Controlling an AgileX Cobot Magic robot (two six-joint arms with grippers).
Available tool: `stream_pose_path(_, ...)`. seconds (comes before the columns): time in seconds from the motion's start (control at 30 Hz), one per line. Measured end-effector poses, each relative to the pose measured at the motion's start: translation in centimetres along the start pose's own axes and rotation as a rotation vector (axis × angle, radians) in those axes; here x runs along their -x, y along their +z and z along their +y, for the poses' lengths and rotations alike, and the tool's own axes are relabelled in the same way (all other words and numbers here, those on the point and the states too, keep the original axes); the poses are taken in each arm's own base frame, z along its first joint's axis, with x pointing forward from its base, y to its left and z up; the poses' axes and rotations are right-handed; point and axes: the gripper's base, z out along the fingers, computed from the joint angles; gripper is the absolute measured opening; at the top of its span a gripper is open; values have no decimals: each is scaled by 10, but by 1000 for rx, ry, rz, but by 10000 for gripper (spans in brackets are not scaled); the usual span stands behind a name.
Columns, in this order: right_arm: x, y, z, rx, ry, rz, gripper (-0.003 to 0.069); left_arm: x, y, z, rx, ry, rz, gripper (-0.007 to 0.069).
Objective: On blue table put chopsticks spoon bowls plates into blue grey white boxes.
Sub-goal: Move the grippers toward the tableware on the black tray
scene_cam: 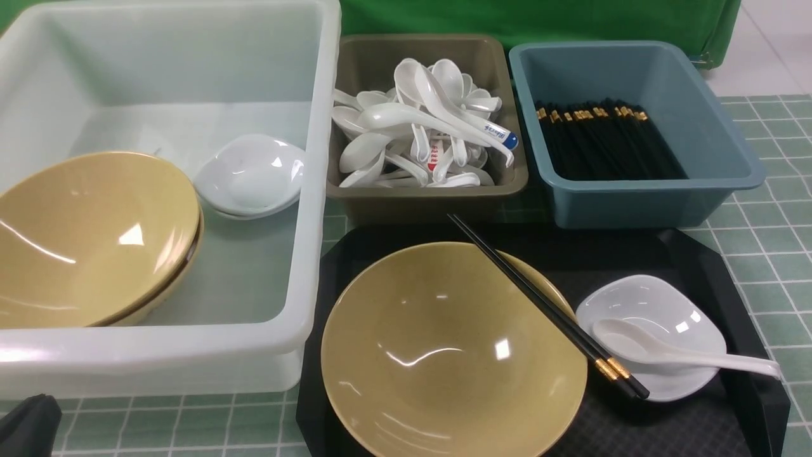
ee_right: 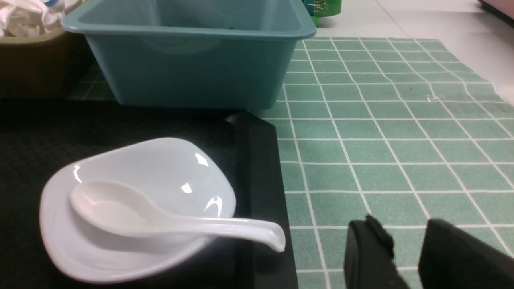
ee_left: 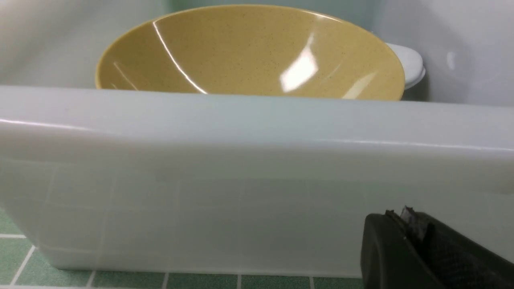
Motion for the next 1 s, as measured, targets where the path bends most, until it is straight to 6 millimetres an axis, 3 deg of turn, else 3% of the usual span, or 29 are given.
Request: stream_pose_path(1.0, 0, 0, 0, -2, -6, 0, 241, 1, 0, 1, 8, 28, -8, -13)
